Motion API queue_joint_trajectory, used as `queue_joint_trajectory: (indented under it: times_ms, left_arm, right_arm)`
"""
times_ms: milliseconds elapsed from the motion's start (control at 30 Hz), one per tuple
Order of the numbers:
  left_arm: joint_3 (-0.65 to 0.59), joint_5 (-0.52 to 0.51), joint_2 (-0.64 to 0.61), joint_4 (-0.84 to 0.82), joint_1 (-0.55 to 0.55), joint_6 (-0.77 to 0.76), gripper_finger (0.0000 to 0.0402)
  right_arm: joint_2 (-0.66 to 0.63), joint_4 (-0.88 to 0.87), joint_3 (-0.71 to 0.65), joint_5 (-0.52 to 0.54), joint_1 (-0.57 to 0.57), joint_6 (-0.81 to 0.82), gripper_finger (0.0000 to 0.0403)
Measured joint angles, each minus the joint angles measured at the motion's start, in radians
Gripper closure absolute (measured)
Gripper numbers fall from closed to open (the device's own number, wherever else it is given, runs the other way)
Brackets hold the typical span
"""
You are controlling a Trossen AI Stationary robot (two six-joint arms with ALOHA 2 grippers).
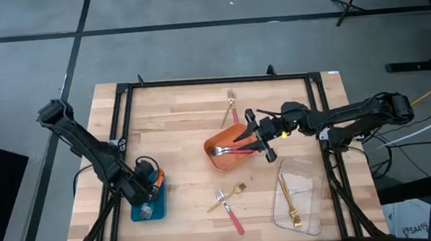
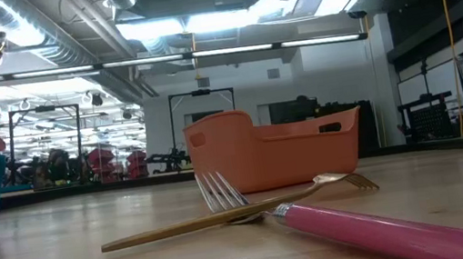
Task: Sort silverware by color (type)
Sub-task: Put the orange fork into the blue bin, then put the gold fork into the transparent bin
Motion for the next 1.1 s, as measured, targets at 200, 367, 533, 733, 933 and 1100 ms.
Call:
queue_joint_trajectory:
  times_ms: [200, 367, 533, 733, 933, 1100]
  left_arm:
    - [0.000, 0.044, 0.053, 0.001, 0.000, -0.002, 0.0398]
    - [0.000, 0.061, 0.077, 0.001, 0.000, -0.004, 0.0398]
    - [0.000, 0.061, 0.080, 0.002, 0.000, -0.004, 0.0398]
    - [0.000, 0.061, 0.080, 0.002, 0.001, -0.005, 0.0389]
    - [0.000, 0.060, 0.080, 0.002, 0.001, -0.005, 0.0351]
    - [0.000, 0.060, 0.080, 0.002, 0.001, -0.005, 0.0334]
  right_arm:
    - [0.000, -0.005, 0.000, -0.001, 0.000, 0.001, 0.0279]
    - [0.000, -0.005, 0.000, -0.001, 0.000, 0.001, 0.0279]
    - [0.000, -0.005, 0.000, -0.001, 0.000, 0.002, 0.0279]
    - [0.000, -0.005, 0.000, -0.001, 0.000, 0.002, 0.0279]
    - [0.000, -0.005, 0.000, -0.001, 0.000, 0.002, 0.0279]
    - [0.000, -0.005, 0.000, -0.001, 0.000, 0.002, 0.0279]
